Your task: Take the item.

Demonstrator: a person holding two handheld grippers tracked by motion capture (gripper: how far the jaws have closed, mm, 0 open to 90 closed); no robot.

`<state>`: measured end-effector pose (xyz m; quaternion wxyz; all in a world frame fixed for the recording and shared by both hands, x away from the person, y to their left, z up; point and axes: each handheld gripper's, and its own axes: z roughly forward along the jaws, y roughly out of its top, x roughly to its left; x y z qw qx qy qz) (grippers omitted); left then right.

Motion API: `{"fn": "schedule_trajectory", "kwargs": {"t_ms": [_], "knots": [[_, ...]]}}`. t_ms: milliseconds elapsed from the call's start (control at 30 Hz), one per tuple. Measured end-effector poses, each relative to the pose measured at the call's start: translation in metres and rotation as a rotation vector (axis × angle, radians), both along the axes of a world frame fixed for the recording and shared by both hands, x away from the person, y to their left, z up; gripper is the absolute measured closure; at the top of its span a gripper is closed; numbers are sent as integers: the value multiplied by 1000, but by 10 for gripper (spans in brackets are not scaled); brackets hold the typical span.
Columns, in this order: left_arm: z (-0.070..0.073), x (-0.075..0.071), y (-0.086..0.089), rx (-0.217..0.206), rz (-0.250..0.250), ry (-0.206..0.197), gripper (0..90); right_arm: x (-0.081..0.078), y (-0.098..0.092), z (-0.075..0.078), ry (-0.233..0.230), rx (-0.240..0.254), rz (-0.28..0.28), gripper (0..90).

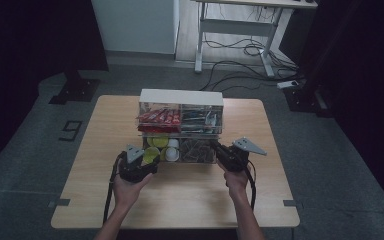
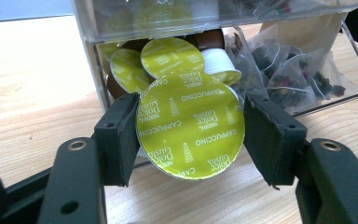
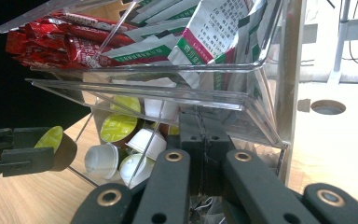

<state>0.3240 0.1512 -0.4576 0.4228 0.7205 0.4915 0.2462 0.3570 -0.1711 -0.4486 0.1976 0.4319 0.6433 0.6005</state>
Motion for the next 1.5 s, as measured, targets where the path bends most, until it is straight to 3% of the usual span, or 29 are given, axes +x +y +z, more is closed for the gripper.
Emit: {"fn": "schedule_trajectory", "kwargs": {"t_ms": [567,867,1500], "knots": [[-2,-8,18,-10,25,0,390,1,0,-1,1,-3,-2,894],[-6,-15,38,-16,57,8,390,1,-1,-1,3,-5,-6,894],[-17,-25,60,-30,93,20,390,2,-2,-3,7,-13,-11,895]]}}
